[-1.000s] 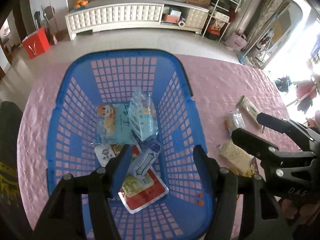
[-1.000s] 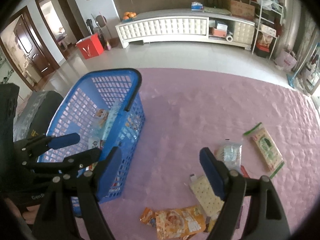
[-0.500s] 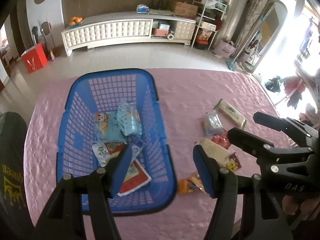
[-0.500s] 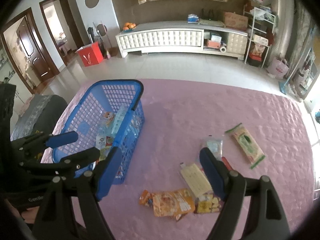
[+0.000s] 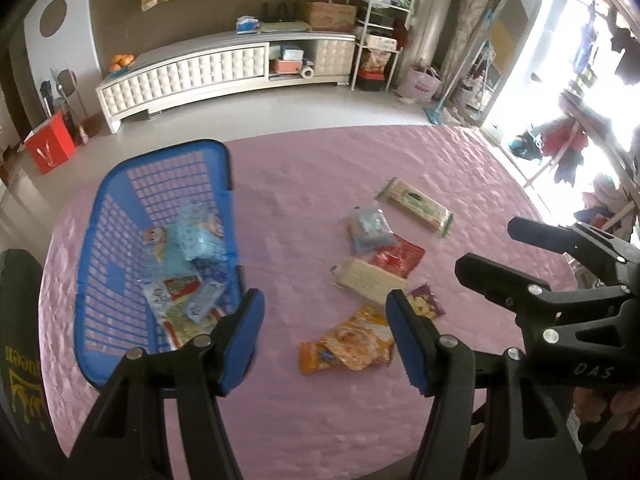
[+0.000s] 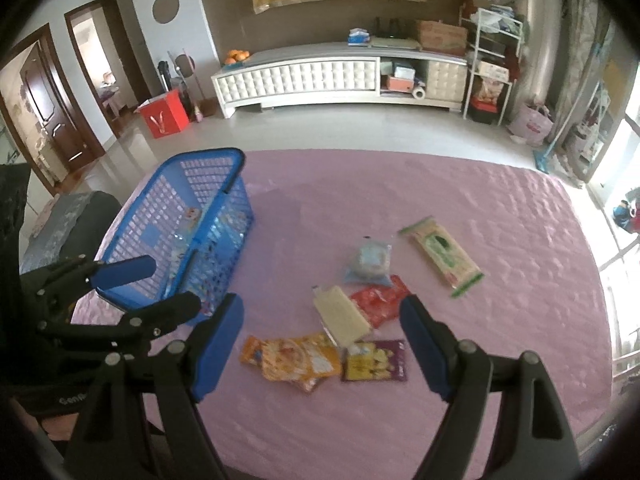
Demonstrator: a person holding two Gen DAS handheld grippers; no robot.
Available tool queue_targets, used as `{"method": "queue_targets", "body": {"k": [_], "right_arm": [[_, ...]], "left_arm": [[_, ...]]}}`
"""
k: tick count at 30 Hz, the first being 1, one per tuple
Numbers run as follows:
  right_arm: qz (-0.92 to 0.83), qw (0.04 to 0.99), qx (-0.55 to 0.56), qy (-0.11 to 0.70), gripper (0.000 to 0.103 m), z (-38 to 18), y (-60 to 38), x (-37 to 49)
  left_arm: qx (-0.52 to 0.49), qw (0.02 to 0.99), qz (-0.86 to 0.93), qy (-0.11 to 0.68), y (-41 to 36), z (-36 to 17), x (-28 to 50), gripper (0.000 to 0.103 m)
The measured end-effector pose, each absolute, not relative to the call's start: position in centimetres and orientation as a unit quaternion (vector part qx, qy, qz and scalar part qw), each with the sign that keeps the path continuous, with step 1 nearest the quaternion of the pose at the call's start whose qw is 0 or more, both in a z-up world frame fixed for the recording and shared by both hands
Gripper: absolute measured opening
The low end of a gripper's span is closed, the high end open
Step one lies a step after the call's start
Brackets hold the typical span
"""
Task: Organize snacks
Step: 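Move both open grippers back over the snack pile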
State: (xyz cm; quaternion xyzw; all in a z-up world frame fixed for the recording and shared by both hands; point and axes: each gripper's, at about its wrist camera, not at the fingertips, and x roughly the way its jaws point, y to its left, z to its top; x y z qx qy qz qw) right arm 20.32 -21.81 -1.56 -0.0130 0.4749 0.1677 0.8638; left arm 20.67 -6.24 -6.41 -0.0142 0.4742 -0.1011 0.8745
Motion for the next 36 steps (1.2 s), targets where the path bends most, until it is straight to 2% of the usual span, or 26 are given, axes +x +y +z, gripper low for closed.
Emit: {"method": "queue_targets", "body": {"k": [12,21,36], "right_arm": [[0.145,0.858,0.01,0.493,0.083,-4.1,-27.1,20.7],[0.138,0.847,0.029,0.513,0.083,-7.1,-30.2,23.1],[0.135,0.822,0.015,0.553,0.084,-13.2,-31.9,27.7]], "left_arm": [[-0.012,0.857,-0.104,0.505,-12.2,-9.1,22.6,0.064],[-0.027,0.828,-0.082,0.554,-15.7,-13.4,25.1,0.066],[-0.126,0.785,-0.005,0.606,-14.0,-19.7,31.1,0.066]]}}
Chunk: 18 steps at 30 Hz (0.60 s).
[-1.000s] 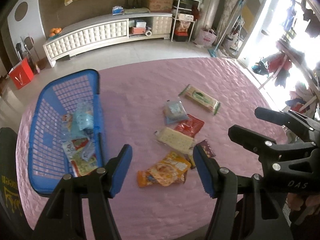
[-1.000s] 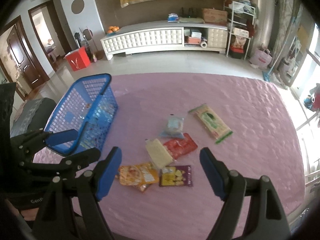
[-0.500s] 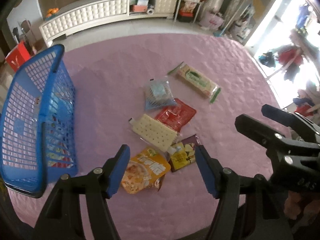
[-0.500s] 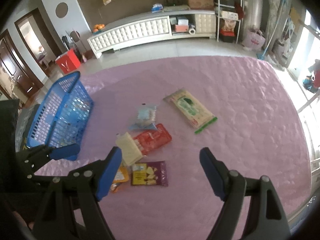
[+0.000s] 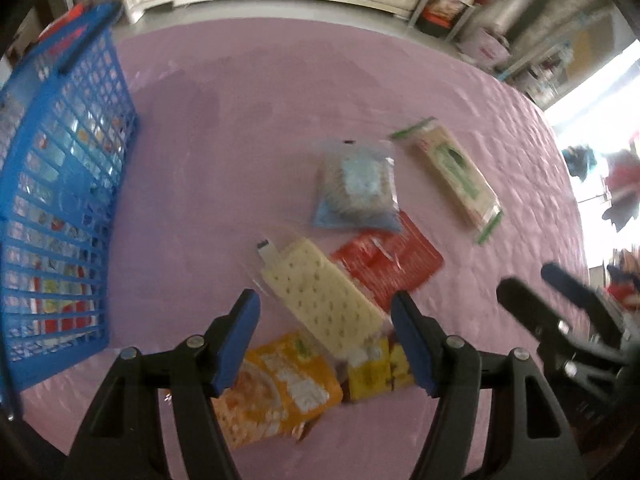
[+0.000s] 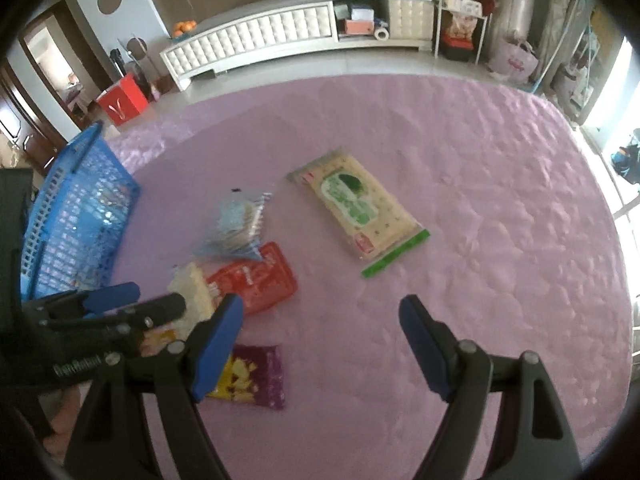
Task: Organize snacks
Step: 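Move both open grippers back over the snack pile, then grasp the clear cracker pack with the left gripper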
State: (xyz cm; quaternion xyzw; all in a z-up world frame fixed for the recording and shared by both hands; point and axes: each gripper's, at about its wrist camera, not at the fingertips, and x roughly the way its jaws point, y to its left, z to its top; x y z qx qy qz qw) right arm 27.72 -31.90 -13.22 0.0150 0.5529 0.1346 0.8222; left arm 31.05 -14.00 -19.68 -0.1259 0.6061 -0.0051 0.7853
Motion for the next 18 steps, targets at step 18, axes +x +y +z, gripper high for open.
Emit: {"method": "queue_targets", "body": {"k": [18], "right_arm": [[0.126,0.803,0.056,0.58,0.084,-16.0,-35.0,28.8]], "left_arm": [[-0.095,0.769,0.027,0.632,-14.7,-23.5,31.5,0.063]]}}
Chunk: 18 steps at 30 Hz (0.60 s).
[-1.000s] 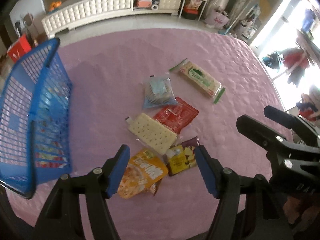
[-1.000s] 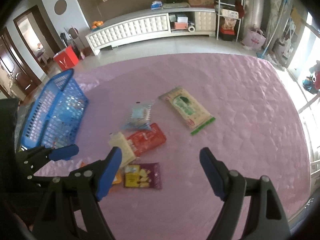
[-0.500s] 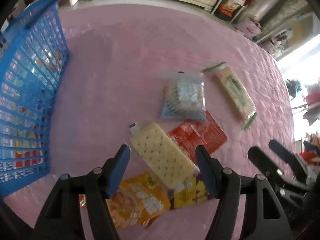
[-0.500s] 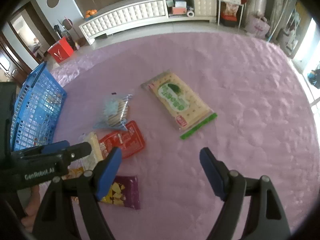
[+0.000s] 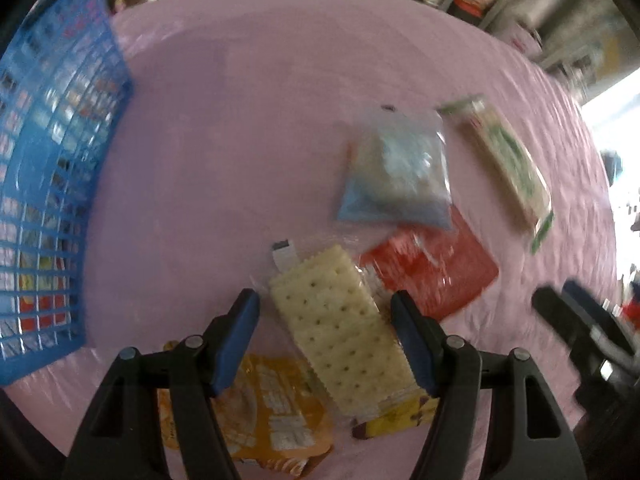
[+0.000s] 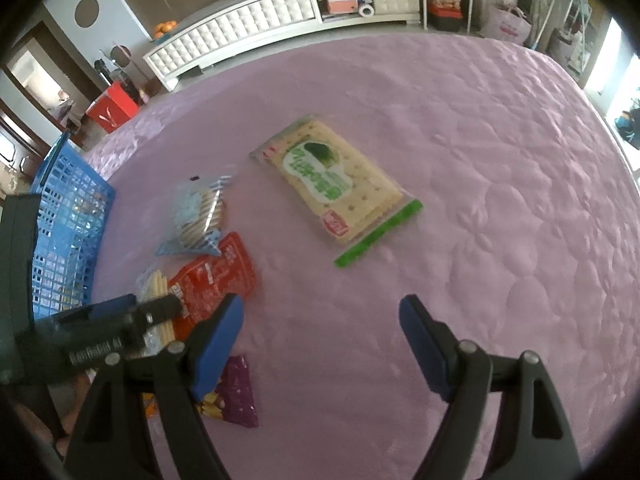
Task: Organize snacks
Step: 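Grasp the clear cracker pack with the left gripper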
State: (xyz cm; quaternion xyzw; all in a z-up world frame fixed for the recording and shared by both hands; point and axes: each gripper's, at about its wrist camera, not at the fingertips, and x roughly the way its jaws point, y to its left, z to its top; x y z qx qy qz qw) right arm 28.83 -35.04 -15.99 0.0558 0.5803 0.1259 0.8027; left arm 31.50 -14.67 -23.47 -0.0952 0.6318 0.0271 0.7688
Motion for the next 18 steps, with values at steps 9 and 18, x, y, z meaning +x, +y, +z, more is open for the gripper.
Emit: {"method": "queue_targets", "body": {"k": [9,18], "right_arm": [[0.117,0.807,0.037,0.577,0.083,-14.5,-35.2,28.3],[0.133,0.819,-0.039,0.557,0.083,-12.5,-34.8,29.0]], "left_arm": [[-0.04,0.799,-0.037,0.599,-16.6,-20.8,29.2,0.052],[-0.024,0.841,-0.062,0.537,-15.3,-16.9,29.3,0.052]]}}
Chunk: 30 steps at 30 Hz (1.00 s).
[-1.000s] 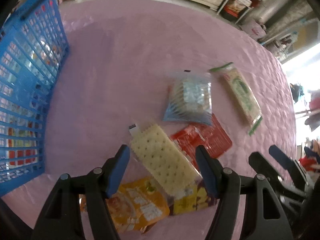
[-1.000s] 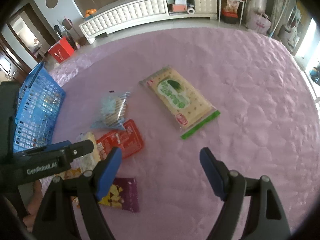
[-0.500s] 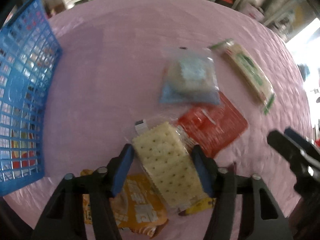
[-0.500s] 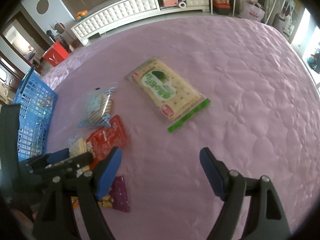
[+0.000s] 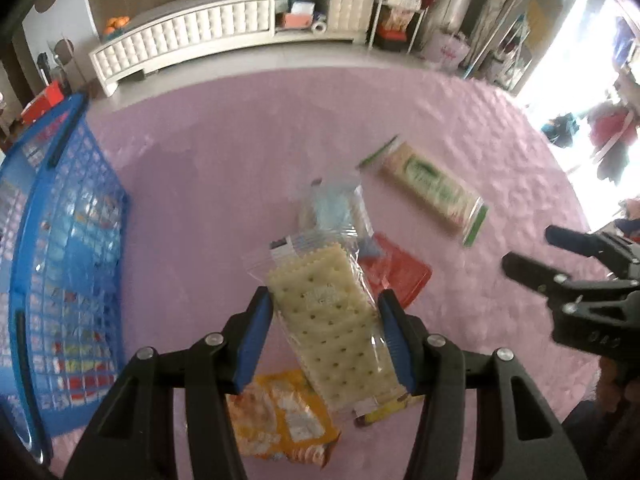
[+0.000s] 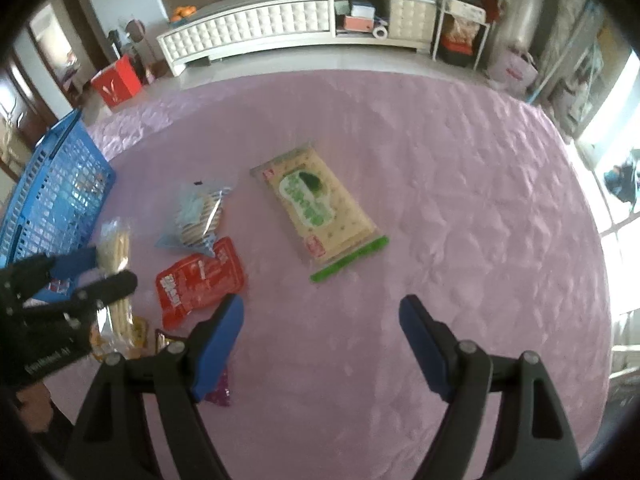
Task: Organize snacks
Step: 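Grasp the clear cracker pack with the left gripper, then grasp the green-labeled cracker pack with the right gripper while the left holds its pack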
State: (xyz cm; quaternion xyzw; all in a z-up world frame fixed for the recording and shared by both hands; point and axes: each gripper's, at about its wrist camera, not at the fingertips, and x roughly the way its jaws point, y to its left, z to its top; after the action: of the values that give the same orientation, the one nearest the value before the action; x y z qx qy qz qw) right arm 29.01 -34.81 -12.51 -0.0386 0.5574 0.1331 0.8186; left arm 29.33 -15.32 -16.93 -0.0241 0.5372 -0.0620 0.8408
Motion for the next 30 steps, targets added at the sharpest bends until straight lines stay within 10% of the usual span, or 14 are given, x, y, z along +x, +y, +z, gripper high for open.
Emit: {"method": "queue_targets", "body": {"k": [30], "right_arm": [[0.232,0.807,-0.136,0.526,0.082,-19.6,-30.7,36.8]], "left_arm": [[0.039,0.851,-0.059,0.521,-17.1,-20.0,36.0,0.052]]}}
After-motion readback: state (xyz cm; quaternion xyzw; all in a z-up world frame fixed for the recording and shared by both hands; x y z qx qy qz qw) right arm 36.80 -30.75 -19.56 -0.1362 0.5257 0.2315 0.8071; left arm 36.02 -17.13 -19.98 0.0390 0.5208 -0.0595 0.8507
